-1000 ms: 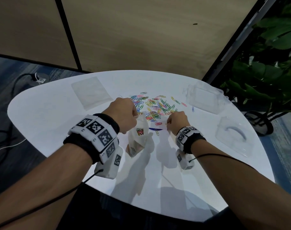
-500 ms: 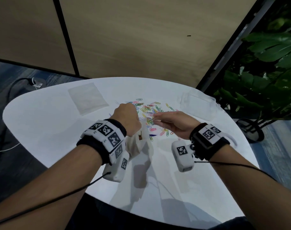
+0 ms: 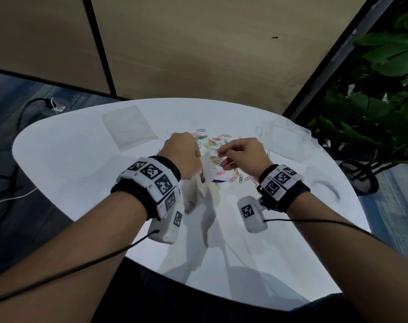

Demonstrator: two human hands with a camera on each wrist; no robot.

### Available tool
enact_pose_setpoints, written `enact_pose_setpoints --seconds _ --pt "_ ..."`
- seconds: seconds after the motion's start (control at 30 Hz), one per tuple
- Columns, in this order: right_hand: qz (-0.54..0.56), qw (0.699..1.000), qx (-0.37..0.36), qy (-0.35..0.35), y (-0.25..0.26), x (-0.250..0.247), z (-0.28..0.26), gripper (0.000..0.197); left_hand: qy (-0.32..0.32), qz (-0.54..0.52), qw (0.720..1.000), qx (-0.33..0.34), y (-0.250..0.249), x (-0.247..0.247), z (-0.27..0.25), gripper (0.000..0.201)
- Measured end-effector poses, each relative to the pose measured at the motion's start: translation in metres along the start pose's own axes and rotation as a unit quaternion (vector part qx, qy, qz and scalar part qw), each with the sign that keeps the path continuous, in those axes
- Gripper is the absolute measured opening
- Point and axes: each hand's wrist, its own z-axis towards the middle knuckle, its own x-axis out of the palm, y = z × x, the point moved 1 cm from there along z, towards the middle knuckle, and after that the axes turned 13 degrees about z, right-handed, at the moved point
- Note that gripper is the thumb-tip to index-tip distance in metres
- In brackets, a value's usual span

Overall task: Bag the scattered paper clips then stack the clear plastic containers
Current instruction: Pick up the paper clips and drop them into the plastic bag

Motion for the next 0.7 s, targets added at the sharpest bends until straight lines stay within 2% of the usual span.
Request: enact_pose_setpoints --seconds 0.07,0.1,0.13,0.2,0.23,0.4,0.47,0.57,0.7 --pt "-0.126 0.984 -0.007 -0.124 -0.029 -0.038 0.025 0.022 0.000 0.000 1.000 0.004 0.003 -0.005 -0.003 0.027" --pt "-0.230 0.962 0.022 -0.148 -0.046 -0.055 0.036 0.024 -0.002 0.002 1.000 0.006 0.004 -0.006 -0.004 0.027" --pt "-0.310 0.936 0.063 -0.156 -0.063 -0.070 0.046 0.035 -0.003 0.006 1.000 0.008 0.006 -0.008 -0.005 0.026" --pt "-0.399 0.895 0.132 -0.150 -0.092 -0.088 0.065 0.060 -0.005 0.015 1.000 0.011 0.012 -0.009 -0.003 0.024" --pt "-0.428 0.879 0.151 -0.145 -0.099 -0.088 0.072 0.064 -0.006 0.018 1.000 0.012 0.016 -0.009 -0.003 0.024" --pt "-0.620 0.768 0.137 -0.082 -0.093 -0.068 0.108 0.051 -0.013 0.013 1.000 0.008 0.030 -0.012 -0.002 0.027" --pt "-0.629 0.765 0.126 -0.057 -0.084 -0.056 0.124 0.047 -0.015 0.012 1.000 0.010 0.032 -0.014 -0.003 0.027" --pt "-0.599 0.798 0.055 -0.036 -0.070 -0.032 0.138 0.043 -0.015 0.022 1.000 0.012 0.033 -0.016 0.001 0.027" --pt "-0.605 0.794 -0.014 0.053 -0.072 -0.014 0.133 0.042 -0.010 0.039 0.999 0.017 0.031 -0.014 0.003 0.027"
